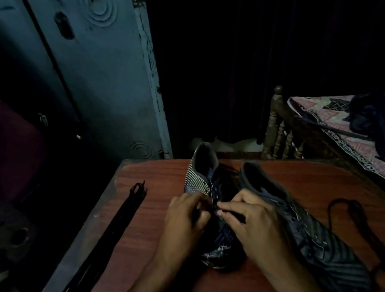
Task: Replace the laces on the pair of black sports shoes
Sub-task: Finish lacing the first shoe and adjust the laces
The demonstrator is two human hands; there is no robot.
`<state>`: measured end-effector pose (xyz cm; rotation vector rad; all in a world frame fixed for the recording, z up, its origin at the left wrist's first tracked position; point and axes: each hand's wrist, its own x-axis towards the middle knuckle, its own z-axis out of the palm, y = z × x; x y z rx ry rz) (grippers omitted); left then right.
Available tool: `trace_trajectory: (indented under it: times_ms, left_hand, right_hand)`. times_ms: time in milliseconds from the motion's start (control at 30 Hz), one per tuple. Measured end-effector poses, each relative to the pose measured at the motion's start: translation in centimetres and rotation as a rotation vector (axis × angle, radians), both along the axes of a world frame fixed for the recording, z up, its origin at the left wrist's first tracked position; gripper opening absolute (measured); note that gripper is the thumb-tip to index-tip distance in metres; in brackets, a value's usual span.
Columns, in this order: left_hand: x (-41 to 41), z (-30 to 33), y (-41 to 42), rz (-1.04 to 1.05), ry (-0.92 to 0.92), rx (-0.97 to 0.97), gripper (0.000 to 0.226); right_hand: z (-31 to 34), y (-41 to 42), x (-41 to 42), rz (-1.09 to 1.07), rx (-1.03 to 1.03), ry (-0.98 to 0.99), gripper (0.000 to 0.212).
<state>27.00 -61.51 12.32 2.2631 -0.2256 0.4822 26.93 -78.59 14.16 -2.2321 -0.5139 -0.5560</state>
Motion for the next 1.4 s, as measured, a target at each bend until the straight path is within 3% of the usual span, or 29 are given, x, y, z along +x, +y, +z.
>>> trace_trajectory:
  times_ms: [100,200,367,500,733,867,1033,1167,1267,1400]
  left_hand:
    - [-0.4,0.3,0.0,0.023,0.004,-0.039,0.019]
    - [-1.0,0.2,0.0,-0.049,0.091,-0.221,0.02]
    - [-2.4,1.5,-0.9,-0.098,0.157,-0.44,0.026]
    - [-2.2,1.5,-0.6,-0.054,0.083,-0.483,0.025]
    - [-3.4,0.7,-0.3,-0.124,0.067,-0.478,0.031]
    - [-2.2,0.9,1.1,-0.138,0.09,-0.294,0.055]
    - [-0.7,2.3,2.3,-0.324,0.147,0.345,0.042]
    - [0.9,5.9,2.9,-0.461,0.168,0.823,0.063]
    - [1.6,6.6,3.1,-0.547,0.139,0.878,0.05]
    - [1.8,6.2,3.5,-0.511,0.122,0.655,0.036]
  right_hand:
    - [0.2,0.4,-0.4,0.042,-0.004,-0.033,0.034]
    - [-0.1,0.5,-0.8,0.09,0.026,0.04,0.044]
    - [-0.1,0.6,-1.0,0.092,0.033,0.03,0.033]
    - [0.0,0.5,-0.7,0.096,0.047,0.024,0.031]
    - [-0.6,0.2,-0.1,0.153,0.061,0.02,0.006]
    - [-0.3,0.1,0.2,0.156,0.145,-0.019,0.004]
    - [0.1,0.1,0.2,0.154,0.343,-0.051,0.006]
    - [-0.3,0.2,0.3,0.139,0.441,0.036,0.015]
    - [-0.4,0.1,0.2,0.109,0.42,0.078,0.017]
    - [-0.2,-0.2,-0.1,0.094,0.339,0.08,0.013]
